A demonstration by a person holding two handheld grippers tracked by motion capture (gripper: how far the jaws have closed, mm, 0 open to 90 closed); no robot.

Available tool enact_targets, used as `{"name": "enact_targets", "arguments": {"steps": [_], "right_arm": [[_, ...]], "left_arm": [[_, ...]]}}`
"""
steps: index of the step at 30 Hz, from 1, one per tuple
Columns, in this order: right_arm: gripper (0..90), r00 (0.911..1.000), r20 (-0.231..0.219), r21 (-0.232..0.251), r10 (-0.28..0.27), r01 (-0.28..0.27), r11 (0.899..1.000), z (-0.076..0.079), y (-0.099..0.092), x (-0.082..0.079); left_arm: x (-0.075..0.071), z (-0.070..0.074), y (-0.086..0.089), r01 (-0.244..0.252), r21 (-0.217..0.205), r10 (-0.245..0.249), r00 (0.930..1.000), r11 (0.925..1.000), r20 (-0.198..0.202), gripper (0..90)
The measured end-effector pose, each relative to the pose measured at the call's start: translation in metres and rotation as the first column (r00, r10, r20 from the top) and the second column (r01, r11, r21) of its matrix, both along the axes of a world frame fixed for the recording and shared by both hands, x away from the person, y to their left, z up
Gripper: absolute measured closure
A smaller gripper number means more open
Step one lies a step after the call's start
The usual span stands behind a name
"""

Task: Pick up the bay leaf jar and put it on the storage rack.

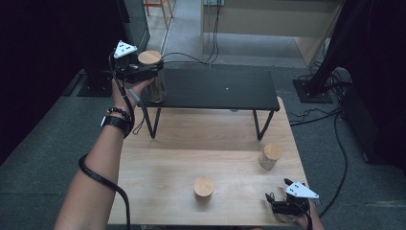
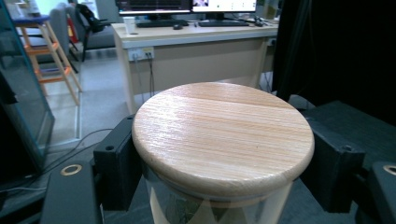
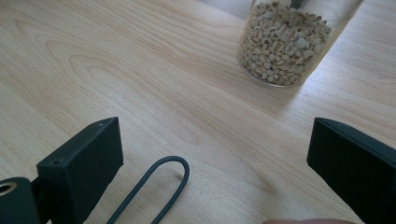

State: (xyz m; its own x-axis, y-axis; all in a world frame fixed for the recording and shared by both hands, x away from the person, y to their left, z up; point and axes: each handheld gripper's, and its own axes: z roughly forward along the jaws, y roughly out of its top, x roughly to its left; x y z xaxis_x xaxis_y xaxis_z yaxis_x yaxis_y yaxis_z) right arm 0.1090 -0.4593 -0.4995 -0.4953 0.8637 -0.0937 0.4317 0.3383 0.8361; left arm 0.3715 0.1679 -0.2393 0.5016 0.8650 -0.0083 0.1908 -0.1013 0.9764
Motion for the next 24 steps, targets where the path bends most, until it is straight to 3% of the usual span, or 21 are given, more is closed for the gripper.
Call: {"name": "enact_targets", "arguments": {"steps": [9,18,22,24], "right_arm": [[3.4,1.0,-0.002,-0.005,0.006,-0.006,1.0,0.0,0.0,0.001],[3.6,1.0,0.002,-0.013,0.007,-0.007,1.0,0.0,0.001,0.0],[3.6,1.0,0.003,-0.015,0.008,-0.008,1.0,0.0,0.002,0.0],[3.6,1.0,0.003,-0.015,0.008,-0.008,1.0,0.0,0.002,0.0]], "left_arm": [[0.02,-0.005,-0.009,-0.025,0.004,0.025,0.9997,0.9997,-0.009,24.4],[0.025,-0.016,-0.012,-0.037,-0.023,0.037,0.9993,0.9991,0.007,24.5],[0.025,-0.01,-0.014,-0.018,0.03,0.018,0.9998,0.9994,0.002,24.0],[0.024,-0.007,-0.016,-0.031,0.045,0.032,0.9995,0.9985,-0.003,18.6]]}}
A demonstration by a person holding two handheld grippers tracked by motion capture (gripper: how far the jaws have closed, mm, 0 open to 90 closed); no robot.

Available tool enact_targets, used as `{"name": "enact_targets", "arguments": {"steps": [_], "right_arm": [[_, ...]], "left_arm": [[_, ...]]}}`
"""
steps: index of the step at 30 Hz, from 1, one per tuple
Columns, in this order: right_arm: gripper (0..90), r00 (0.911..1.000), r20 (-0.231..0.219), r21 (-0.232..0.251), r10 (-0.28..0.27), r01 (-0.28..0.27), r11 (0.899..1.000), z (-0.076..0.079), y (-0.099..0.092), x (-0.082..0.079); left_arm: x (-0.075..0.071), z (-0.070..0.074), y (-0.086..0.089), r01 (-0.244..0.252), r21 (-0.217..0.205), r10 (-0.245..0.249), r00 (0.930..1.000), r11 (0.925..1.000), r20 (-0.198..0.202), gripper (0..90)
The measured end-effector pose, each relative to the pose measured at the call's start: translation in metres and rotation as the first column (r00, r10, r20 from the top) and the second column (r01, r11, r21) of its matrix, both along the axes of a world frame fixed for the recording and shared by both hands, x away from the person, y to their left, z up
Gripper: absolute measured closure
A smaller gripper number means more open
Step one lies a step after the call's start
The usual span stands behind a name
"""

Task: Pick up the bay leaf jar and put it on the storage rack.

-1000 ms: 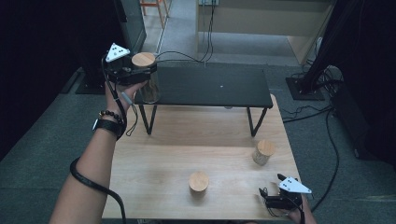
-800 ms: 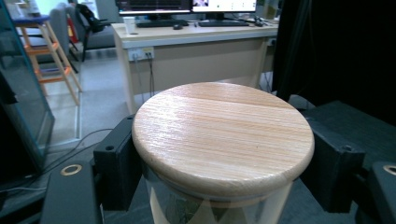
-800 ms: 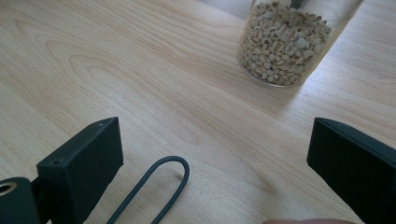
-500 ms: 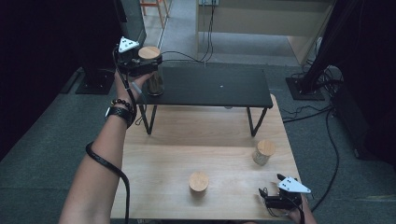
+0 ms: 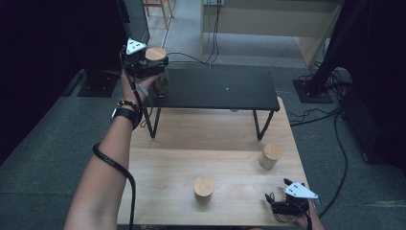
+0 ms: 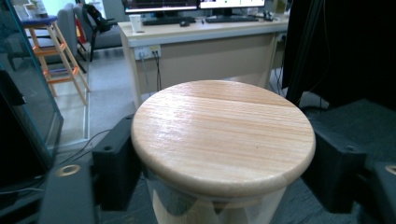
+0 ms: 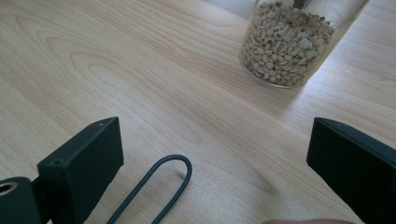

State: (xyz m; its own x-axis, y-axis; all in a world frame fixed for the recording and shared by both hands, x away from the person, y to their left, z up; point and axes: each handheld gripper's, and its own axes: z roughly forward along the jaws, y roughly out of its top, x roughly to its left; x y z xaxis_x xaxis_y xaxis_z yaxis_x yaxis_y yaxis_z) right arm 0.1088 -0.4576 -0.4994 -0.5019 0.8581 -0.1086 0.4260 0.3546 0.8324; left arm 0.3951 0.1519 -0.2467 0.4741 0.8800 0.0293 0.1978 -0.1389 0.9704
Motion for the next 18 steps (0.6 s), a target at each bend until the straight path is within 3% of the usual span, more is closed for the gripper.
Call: {"name": "enact_targets", "arguments": {"steps": [2,9,18], "right_arm": [[3.6,1.0,0.002,-0.001,-0.002,0.002,1.0,0.0,0.001,-0.001],[3.6,1.0,0.004,-0.003,-0.003,0.003,1.0,0.0,0.001,-0.001],[3.6,1.0,0.004,-0.004,0.001,-0.001,1.0,0.0,0.0,-0.001]], "left_arm": [[-0.002,-0.001,0.001,-0.008,-0.012,0.008,1.0,0.9999,0.0,11.5],[-0.007,-0.005,0.006,-0.019,-0.03,0.019,0.9998,0.9994,-0.001,11.4],[-0.028,-0.022,0.026,0.04,-0.037,-0.04,0.9992,0.9985,0.008,11.4]]}}
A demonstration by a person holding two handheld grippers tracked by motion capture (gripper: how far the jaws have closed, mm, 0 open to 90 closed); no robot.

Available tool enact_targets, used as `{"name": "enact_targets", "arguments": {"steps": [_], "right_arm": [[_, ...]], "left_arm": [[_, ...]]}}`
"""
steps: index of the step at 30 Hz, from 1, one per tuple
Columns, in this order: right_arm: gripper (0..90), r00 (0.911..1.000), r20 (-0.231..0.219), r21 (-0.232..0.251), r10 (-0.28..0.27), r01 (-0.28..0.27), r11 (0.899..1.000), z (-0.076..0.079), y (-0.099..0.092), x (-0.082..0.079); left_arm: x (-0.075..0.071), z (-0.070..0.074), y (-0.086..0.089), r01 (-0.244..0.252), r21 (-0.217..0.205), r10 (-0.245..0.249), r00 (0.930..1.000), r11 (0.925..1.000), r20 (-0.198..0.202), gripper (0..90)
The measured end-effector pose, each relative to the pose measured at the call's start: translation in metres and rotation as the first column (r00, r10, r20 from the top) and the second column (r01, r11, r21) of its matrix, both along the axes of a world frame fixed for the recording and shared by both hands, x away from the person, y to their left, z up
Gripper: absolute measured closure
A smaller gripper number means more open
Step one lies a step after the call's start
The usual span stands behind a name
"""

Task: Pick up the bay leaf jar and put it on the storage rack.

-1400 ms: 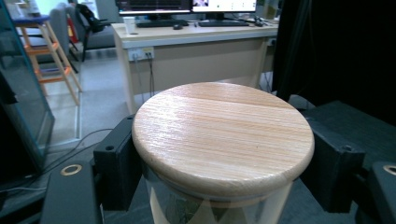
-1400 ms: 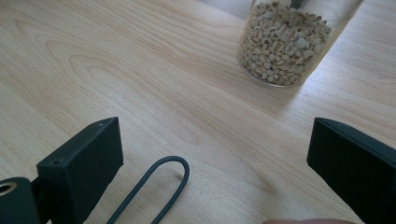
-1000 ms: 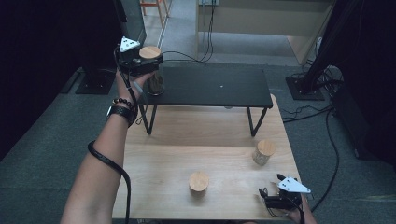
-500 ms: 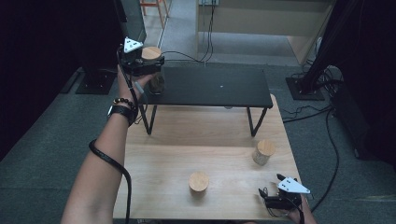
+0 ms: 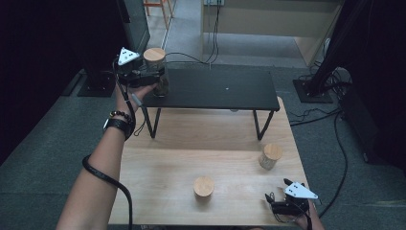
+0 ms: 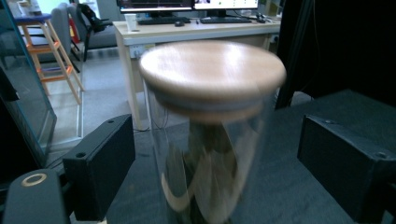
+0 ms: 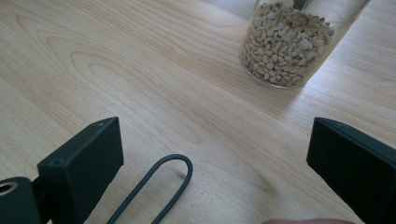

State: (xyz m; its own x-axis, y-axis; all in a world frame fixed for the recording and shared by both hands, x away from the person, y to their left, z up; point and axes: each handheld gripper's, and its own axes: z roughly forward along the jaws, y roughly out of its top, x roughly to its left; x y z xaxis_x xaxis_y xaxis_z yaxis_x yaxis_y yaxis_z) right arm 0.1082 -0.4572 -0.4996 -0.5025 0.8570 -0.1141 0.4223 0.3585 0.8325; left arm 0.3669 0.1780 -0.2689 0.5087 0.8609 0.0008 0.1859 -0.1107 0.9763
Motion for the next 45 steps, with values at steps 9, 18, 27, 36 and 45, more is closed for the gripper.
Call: {"name": "enact_targets", "arguments": {"steps": [9,18,27,36,45], "right_arm": [[3.6,1.0,0.0,0.0,-0.001,0.001,1.0,0.0,0.0,0.0],[3.6,1.0,0.0,-0.003,-0.002,0.002,1.0,0.0,0.001,0.0],[3.6,1.0,0.002,-0.005,-0.005,0.005,1.0,0.0,0.002,-0.001],[3.6,1.0,0.002,-0.005,-0.008,0.008,1.0,0.0,0.002,-0.001],[2.6,0.9999,0.006,-0.005,-0.014,0.014,1.0,0.0,0.003,-0.002]], "left_arm": [[-0.022,-0.008,0.016,0.036,0.0,-0.036,0.9993,0.9993,0.007,11.3],[-0.044,-0.019,0.029,0.066,0.018,-0.066,0.9978,0.9977,0.01,0.4],[-0.071,-0.041,0.046,0.072,0.0,-0.072,0.9972,0.9974,0.022,0.0],[-0.101,-0.07,0.064,0.069,-0.009,-0.069,0.9976,0.9976,0.012,0.0],[-0.124,-0.102,0.074,0.062,-0.014,-0.062,0.998,0.998,-0.011,0.0]]}}
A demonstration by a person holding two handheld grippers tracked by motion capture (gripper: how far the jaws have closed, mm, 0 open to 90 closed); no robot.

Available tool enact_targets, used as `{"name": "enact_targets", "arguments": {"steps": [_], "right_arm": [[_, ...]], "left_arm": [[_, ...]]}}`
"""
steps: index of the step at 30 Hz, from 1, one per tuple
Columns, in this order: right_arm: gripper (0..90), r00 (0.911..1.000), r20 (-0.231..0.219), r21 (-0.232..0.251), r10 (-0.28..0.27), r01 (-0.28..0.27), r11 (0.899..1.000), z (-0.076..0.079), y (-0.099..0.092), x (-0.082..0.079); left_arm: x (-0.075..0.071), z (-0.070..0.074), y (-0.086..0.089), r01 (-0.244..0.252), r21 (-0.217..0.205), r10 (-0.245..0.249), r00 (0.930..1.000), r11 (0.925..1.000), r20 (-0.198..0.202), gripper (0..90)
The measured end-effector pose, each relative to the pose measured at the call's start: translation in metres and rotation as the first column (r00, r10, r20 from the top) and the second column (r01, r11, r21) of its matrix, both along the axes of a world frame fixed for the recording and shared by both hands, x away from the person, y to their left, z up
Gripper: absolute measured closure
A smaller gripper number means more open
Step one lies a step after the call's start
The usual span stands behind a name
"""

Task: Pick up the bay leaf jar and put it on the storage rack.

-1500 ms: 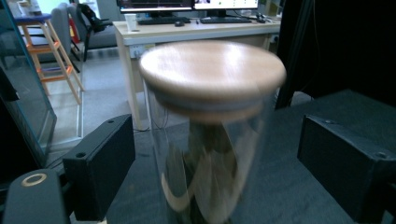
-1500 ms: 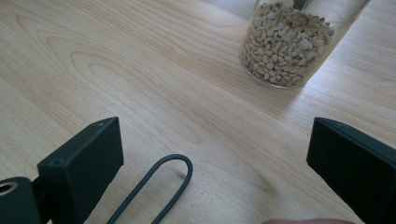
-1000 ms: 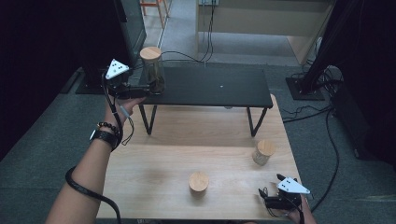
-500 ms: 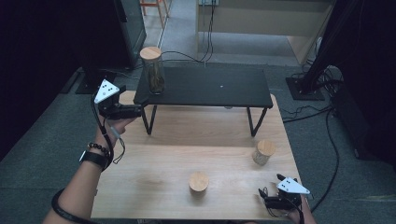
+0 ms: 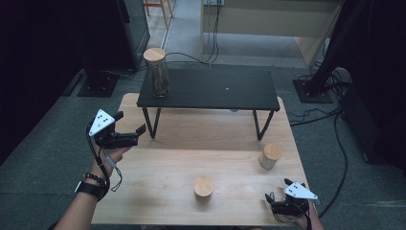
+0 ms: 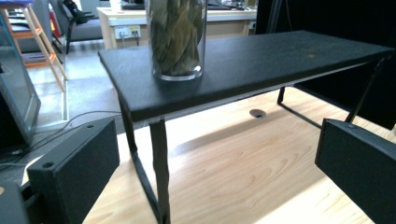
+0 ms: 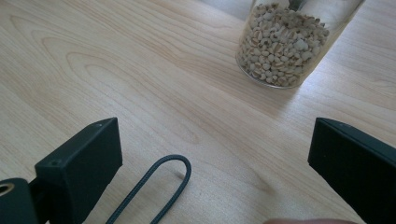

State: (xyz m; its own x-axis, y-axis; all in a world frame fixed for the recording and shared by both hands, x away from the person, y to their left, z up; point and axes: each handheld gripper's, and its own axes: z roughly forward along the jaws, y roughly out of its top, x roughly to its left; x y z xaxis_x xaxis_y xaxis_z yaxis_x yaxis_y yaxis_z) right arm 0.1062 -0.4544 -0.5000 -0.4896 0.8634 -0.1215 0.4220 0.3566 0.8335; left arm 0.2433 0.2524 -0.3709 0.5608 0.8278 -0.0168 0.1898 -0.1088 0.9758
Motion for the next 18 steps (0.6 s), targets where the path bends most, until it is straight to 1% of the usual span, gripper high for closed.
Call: {"name": "enact_targets", "arguments": {"steps": [1,2,3,4,5,7,8,9,10,11,12,15,18], "right_arm": [[2.3,1.0,0.001,-0.001,-0.001,0.001,1.0,0.0,0.0,0.0],[1.9,1.0,0.001,-0.001,-0.004,0.004,1.0,0.0,0.001,0.0],[1.9,1.0,0.001,-0.001,-0.004,0.004,1.0,0.0,0.001,0.0],[1.7,1.0,0.002,0.0,-0.007,0.007,1.0,0.0,0.001,0.0],[1.7,1.0,0.002,0.0,-0.007,0.007,1.0,0.0,0.001,0.0],[1.3,0.9999,0.003,0.0,-0.01,0.01,1.0,0.0,0.001,-0.001],[1.3,0.9999,0.003,0.0,-0.01,0.01,1.0,0.0,0.001,-0.001],[1.0,0.9999,0.002,-0.001,-0.013,0.013,1.0,0.0,0.001,-0.001],[1.0,0.9999,0.002,0.001,-0.014,0.014,1.0,0.0,0.001,-0.001],[1.0,0.9999,0.002,0.001,-0.014,0.014,1.0,0.0,0.001,-0.001],[1.0,0.9999,0.001,0.002,-0.014,0.014,1.0,0.0,0.001,-0.001],[0.7,0.9999,0.002,0.0,-0.015,0.015,1.0,0.0,0.001,-0.001],[0.5,0.9999,0.002,-0.001,-0.017,0.017,1.0,0.0,0.002,-0.001]], "left_arm": [[-0.002,-0.003,0.001,-0.003,-0.001,0.003,1.0,1.0,-0.005,0.0],[-0.002,-0.003,0.001,-0.003,-0.001,0.003,1.0,1.0,-0.005,0.0],[-0.003,-0.007,0.002,-0.002,-0.005,0.002,0.9999,1.0,-0.012,0.0],[-0.007,-0.013,0.003,-0.006,0.005,0.006,0.9999,1.0,-0.015,0.0],[-0.007,-0.013,0.003,-0.006,0.005,0.006,0.9999,1.0,-0.015,0.0],[-0.011,-0.02,0.006,0.0,-0.002,0.0,0.9998,1.0,-0.021,0.0],[-0.013,-0.022,0.006,-0.004,0.012,0.004,0.9998,0.9999,-0.018,0.0],[-0.018,-0.03,0.008,-0.001,0.001,0.001,0.9999,1.0,-0.017,0.0],[-0.02,-0.033,0.009,-0.005,-0.004,0.004,0.9998,1.0,-0.019,0.0],[-0.02,-0.033,0.009,-0.005,-0.004,0.004,0.9998,1.0,-0.019,0.0],[-0.023,-0.039,0.011,-0.005,-0.01,0.005,0.9996,0.9999,-0.026,0.0],[-0.028,-0.047,0.013,-0.006,0.003,0.007,0.9994,1.0,-0.035,0.0],[-0.03,-0.052,0.014,-0.004,0.002,0.004,0.9993,1.0,-0.038,0.0]]}}
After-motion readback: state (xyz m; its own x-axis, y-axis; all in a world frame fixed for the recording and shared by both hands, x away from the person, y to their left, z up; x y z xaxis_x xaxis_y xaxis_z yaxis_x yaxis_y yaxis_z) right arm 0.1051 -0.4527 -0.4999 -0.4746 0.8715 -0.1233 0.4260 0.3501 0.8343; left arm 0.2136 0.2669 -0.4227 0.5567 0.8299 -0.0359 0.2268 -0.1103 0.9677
